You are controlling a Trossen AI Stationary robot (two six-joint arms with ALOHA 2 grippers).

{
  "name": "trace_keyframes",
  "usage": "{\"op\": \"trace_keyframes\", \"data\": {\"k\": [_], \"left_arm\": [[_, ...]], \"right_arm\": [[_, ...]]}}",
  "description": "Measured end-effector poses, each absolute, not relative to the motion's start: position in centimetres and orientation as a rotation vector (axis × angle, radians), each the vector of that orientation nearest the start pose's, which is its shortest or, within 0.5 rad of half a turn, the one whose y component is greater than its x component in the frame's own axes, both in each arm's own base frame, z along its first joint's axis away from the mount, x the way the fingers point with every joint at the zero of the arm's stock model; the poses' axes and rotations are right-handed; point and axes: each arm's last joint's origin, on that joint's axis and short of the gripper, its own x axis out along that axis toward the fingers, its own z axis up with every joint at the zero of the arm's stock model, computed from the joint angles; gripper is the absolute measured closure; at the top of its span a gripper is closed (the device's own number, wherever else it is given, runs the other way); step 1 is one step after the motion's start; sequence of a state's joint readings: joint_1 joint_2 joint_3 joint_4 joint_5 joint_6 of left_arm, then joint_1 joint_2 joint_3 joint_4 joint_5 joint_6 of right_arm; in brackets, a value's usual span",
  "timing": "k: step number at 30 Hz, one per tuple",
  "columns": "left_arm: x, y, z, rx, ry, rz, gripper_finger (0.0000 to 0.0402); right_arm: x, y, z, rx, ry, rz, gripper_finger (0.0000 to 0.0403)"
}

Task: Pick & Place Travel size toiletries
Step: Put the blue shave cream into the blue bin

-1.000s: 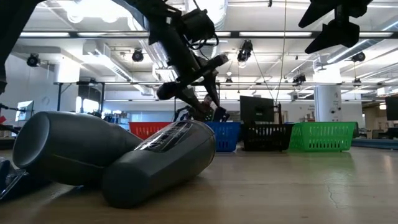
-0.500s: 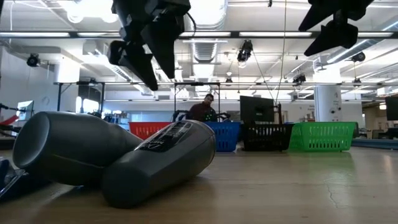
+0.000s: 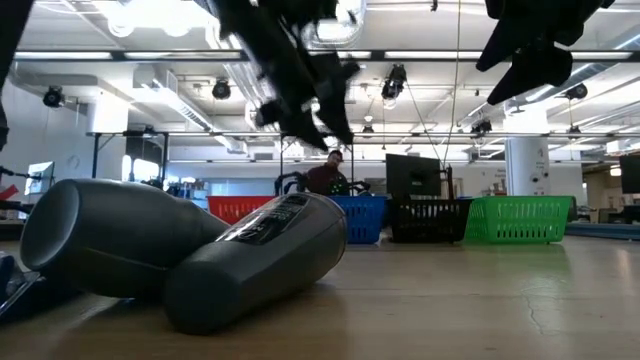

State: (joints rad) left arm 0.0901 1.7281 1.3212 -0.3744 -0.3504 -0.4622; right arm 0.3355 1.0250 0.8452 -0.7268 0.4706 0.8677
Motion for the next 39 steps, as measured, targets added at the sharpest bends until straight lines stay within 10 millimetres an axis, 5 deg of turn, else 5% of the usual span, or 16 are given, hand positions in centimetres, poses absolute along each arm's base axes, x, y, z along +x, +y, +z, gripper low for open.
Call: {"op": "trace_keyframes", "data": {"k": [6, 18, 24, 33, 39], "left_arm": [[39.1, 8.1, 23.0, -0.464, 0.731, 0.607, 0.0133], [43.1, 9.1, 19.3, -0.376, 0.939, 0.604, 0.0133], [43.7, 9.7, 19.6, -0.504, 0.946, 0.668, 0.0152], [43.1, 9.2, 21.2, -0.688, 0.94, 0.665, 0.0245], [42.8, 8.8, 22.4, -0.617, 0.931, 0.634, 0.0291]], "right_arm": [[18.5, 5.1, 27.1, 0.495, 0.706, -0.474, 0.0037], [18.4, 5.0, 26.9, 0.496, 0.724, -0.49, 0.0037], [18.3, 5.0, 26.9, 0.515, 0.722, -0.5, 0.0037], [18.2, 5.0, 26.8, 0.49, 0.735, -0.508, 0.0037], [18.2, 4.9, 26.8, 0.471, 0.739, -0.505, 0.0037]]}}
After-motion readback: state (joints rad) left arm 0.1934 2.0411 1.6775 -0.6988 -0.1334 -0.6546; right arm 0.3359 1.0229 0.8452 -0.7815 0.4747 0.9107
